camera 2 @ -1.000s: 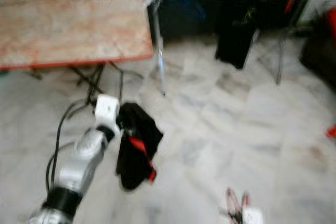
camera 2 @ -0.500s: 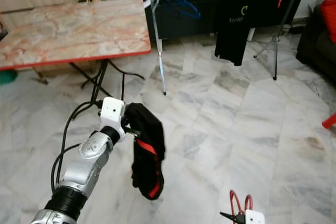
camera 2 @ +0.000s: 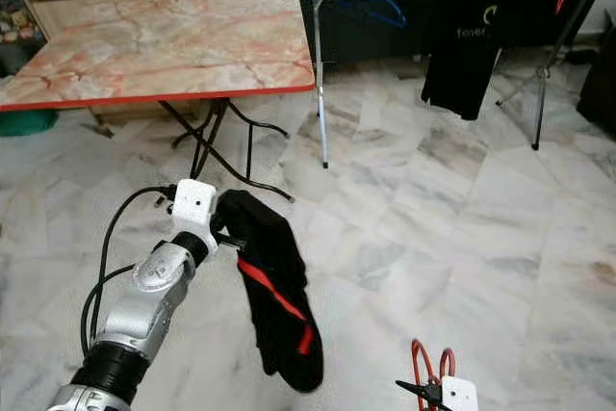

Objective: Hang hanger

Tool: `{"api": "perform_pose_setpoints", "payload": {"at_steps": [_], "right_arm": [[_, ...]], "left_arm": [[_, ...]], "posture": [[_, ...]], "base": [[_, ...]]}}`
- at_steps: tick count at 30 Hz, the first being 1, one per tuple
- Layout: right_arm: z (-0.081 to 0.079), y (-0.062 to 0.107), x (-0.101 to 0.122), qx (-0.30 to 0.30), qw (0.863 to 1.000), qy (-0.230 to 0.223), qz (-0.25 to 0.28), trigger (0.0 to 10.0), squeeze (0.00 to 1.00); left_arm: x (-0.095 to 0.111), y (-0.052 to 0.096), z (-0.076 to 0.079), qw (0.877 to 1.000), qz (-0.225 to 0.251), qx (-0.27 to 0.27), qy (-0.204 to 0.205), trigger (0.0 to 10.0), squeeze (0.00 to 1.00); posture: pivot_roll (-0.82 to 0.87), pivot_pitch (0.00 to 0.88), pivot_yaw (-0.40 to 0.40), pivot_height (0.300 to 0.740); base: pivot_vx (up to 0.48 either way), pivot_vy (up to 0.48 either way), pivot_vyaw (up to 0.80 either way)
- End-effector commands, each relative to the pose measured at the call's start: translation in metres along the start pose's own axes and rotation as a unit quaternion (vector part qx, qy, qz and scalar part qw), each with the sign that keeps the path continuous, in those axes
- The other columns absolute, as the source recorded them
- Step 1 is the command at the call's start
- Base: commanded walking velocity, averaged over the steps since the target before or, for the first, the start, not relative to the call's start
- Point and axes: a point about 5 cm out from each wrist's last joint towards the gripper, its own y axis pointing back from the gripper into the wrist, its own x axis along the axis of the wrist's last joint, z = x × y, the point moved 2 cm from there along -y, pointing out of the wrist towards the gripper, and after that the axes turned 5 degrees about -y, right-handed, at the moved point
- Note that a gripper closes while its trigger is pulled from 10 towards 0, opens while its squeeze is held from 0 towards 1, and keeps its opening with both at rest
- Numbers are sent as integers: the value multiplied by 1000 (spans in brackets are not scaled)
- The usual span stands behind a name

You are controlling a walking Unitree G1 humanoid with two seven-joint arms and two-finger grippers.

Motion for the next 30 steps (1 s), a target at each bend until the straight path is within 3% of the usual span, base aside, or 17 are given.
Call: {"api": "perform_pose_setpoints", "payload": {"at_steps": [1, 19, 30], "right_arm": [[-1, 0, -3, 1, 1000, -2, -3, 10000, 0], [-2, 0, -1, 5, 1000, -10, 5, 10000, 0], [-3, 0, 0, 9, 1000, 7, 6, 10000, 0]], "left_arm": [[7, -1, -4, 1000, 12, 2, -15, 10000, 0], [7, -2, -4, 1000, 13, 3, -15, 10000, 0], [8, -2, -5, 1000, 14, 2, -21, 10000, 0]], "posture": [[-18, 0, 8, 740], [-18, 0, 7, 740], [-17, 0, 7, 740]], "base": [[0, 480, 0], [0, 452, 0], [0, 436, 145]]}}
